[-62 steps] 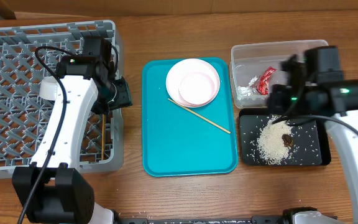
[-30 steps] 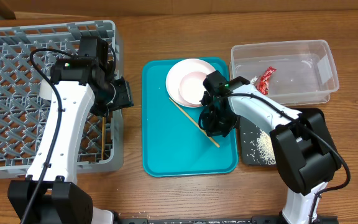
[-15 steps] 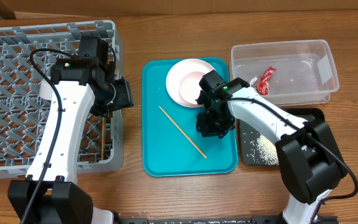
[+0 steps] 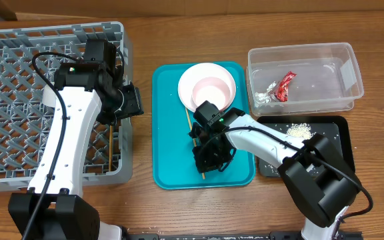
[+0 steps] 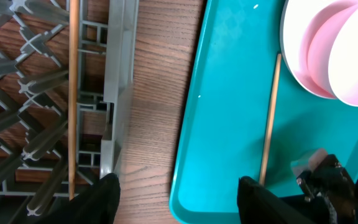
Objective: Sort waste into correct bins and load items into the dishwasher
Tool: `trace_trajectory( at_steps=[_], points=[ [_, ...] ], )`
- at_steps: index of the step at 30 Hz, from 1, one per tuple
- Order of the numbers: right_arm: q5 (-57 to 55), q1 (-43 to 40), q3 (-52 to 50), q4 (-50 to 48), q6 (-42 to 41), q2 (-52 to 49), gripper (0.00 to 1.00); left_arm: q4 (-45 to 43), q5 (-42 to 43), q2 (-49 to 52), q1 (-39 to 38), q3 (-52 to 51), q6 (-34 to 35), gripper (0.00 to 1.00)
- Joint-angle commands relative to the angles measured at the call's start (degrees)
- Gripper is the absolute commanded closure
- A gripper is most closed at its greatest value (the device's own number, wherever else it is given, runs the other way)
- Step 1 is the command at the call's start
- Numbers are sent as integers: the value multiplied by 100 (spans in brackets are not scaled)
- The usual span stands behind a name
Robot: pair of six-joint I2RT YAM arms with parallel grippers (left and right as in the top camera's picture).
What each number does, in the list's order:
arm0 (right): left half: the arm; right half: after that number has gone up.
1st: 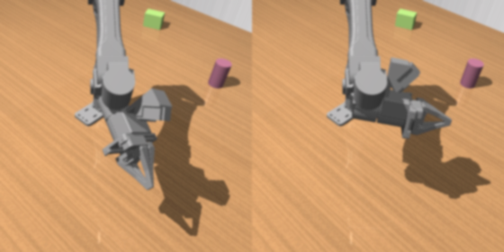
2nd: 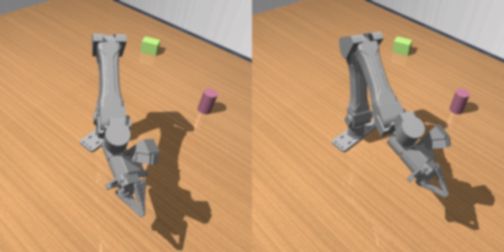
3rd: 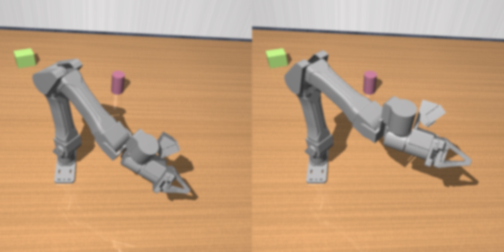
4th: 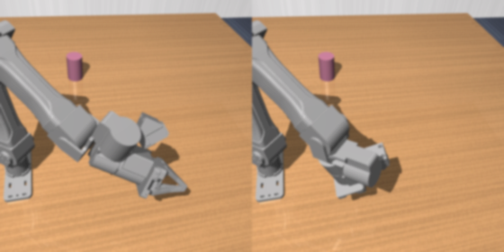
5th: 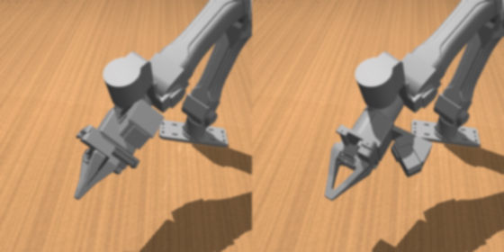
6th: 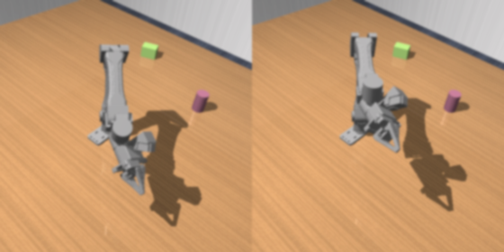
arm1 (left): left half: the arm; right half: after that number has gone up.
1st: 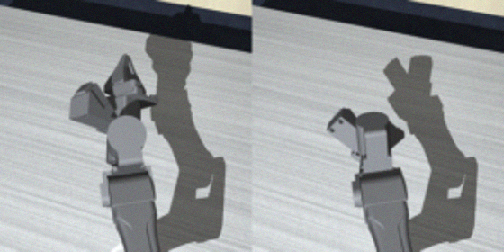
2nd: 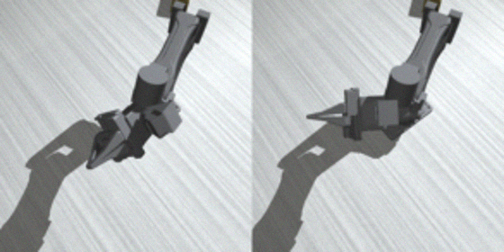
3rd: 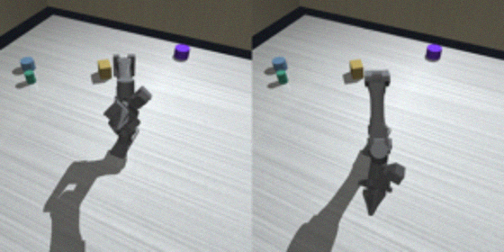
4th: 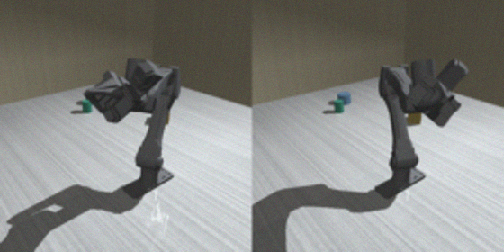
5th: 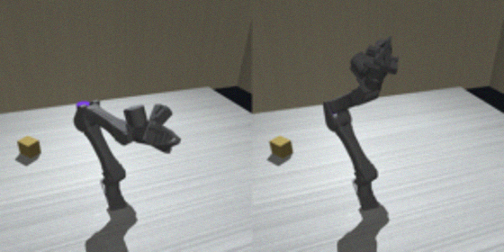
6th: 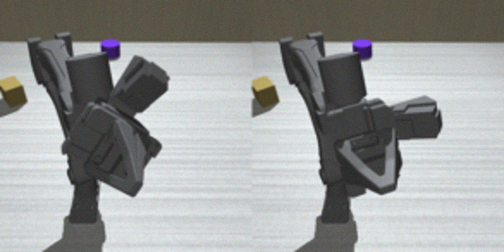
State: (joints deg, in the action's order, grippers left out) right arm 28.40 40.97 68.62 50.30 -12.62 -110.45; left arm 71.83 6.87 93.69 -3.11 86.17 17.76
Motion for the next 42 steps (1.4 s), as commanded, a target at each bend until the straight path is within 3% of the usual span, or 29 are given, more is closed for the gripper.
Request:
trace_trajectory(
  at_steps=[1,5,6,7,9,12,13,14,15,20,30,36,37,39,40,42],
  points=[
    [435,-2,304,129,514,170,96,26,28,-85,9,24,-105,34],
    [-1447,-17,813,981,-66,649,93,33,256,-85,9,24,-103,32],
    [-1958,-24,1051,1268,-186,938,84,31,459,-85,-11,24,-101,32],
    [-2312,-57,1211,1436,-341,1268,69,35,566,-85,-101,24,-35,32],
    [-2448,-243,1290,1521,-396,1840,56,46,498,-81,-444,22,372,30],
    [-2437,-752,1290,1705,-420,2474,52,-13,297,-72,-1132,17,925,27],
    [-2435,-1252,1290,1919,-413,2789,46,-9,4,-42,-1493,17,1237,21],
    [-2435,-1648,1290,2065,-409,2957,44,-11,-203,26,-1829,13,1561,13],
    [-2435,-1926,1287,2157,-367,3049,43,-9,-254,85,-1993,13,1746,11],
    [-2448,-3322,1285,2577,-181,3217,34,-52,-299,706,-2564,7,2538,13],
    [-2450,-3622,1283,2726,-44,3217,33,-466,-479,2699,-2743,7,2704,15],
    [-2450,-3622,1283,2765,-46,3217,34,-658,-391,3112,-2771,7,2441,27],
    [-2450,-3622,1283,2769,-46,3217,33,-658,-387,3128,-2771,7,2437,36],
    [-2450,-3622,1283,2789,-44,3217,34,-656,-389,3132,-2767,7,2398,70],
    [-2452,-3622,1283,2791,-44,3217,33,-647,-387,3132,-2769,7,2398,78],
    [-2450,-3622,1283,2791,-44,3217,34,-649,-387,3132,-2767,7,2398,79]
  ],
)
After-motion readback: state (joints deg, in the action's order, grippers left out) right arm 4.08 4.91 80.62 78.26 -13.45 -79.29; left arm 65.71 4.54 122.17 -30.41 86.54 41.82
